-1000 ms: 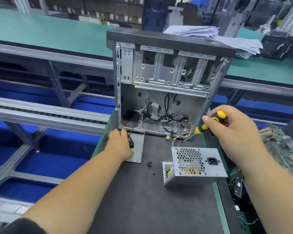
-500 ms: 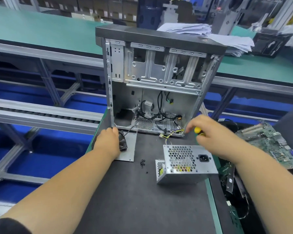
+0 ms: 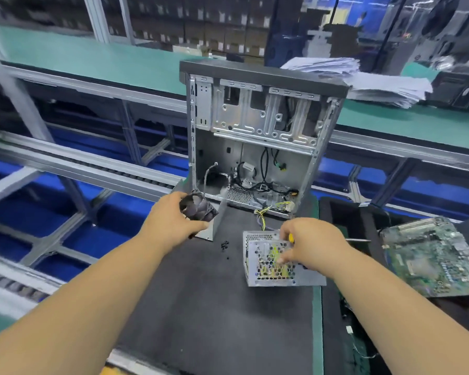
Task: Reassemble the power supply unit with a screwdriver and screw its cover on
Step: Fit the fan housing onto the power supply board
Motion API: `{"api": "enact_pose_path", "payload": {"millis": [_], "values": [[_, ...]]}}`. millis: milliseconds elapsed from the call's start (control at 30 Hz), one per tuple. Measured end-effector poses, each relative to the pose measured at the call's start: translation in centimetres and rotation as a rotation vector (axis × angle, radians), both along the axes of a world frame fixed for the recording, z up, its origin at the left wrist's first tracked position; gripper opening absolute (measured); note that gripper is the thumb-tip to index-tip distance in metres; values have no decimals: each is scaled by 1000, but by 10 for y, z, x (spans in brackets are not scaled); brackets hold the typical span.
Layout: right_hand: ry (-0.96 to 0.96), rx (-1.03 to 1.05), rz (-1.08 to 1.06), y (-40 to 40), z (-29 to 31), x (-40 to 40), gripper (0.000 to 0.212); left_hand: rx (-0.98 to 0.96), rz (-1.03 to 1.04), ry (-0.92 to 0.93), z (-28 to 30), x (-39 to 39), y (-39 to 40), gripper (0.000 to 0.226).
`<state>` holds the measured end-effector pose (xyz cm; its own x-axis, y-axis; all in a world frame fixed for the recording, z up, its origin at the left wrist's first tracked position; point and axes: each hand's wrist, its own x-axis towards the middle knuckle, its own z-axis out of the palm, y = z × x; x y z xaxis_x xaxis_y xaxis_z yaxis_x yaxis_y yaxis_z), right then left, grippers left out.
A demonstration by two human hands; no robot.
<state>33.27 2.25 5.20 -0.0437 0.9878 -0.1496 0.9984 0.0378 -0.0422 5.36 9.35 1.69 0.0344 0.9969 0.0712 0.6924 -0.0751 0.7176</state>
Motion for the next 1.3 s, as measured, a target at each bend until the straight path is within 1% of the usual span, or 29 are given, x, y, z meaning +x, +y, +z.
{"api": "enact_pose_path", "payload": {"millis": [33,100,200,267,333,400,467,500,533,567,600,633,700,767,833,900,933,1033,1100,1133,1167,1233,1300], "values": [[-21,36,6,-4,-3,-1,42,-6,13,-41,3,3,-7,77],[-45,88,-2,-13,-11,-2,41,-28,3,-134,9,11,-20,71],[-14,101,-76,-27,-29,-6,42,-92,-58,-275,12,21,-32,69],[3,105,-119,-36,-41,-11,41,-123,-102,-297,11,24,-37,68],[-12,105,-117,-45,-52,-17,37,-155,-156,-343,7,25,-38,69],[-14,87,-123,-53,-60,-24,32,-220,-239,-439,4,26,-38,66],[4,46,-134,-60,-65,-30,27,-337,-330,-522,3,29,-38,56],[9,16,-133,-63,-67,-32,26,-420,-374,-611,2,31,-38,47],[9,-11,-131,-65,-68,-34,26,-515,-394,-759,1,34,-39,38],[8,-29,-133,-67,-70,-37,25,-612,-378,-920,0,37,-39,36],[8,-40,-136,-69,-71,-39,23,-700,-342,-1040,0,39,-40,40],[9,-44,-141,-71,-72,-40,22,-777,-329,-1105,0,41,-40,48],[18,-47,-149,-72,-73,-41,21,-893,-397,-1165,-1,44,-42,63],[49,-41,-149,-74,-73,-40,20,-955,-490,-1213,1,46,-45,69],[113,1,-174,-75,-69,-37,25,-981,-555,-1232,4,48,-47,70],[221,58,-244,-76,-62,-32,29,-1000,-609,-1228,4,50,-47,72],[281,86,-277,-75,-56,-30,27,-1010,-632,-1224,3,50,-46,73],[500,205,-373,-73,-34,-19,6,-1018,-668,-1191,5,53,-44,71],[753,290,-447,-72,-14,-13,17,-978,-671,-1091,8,58,-45,64],[892,306,-481,-70,-4,-9,23,-940,-654,-1014,8,61,-45,61],[993,299,-509,-69,5,-4,30,-903,-632,-936,9,65,-46,59],[1079,231,-530,-66,18,3,41,-876,-617,-853,8,71,-48,54],[1114,178,-512,-65,25,7,48,-903,-623,-850,6,75,-50,45]]}}
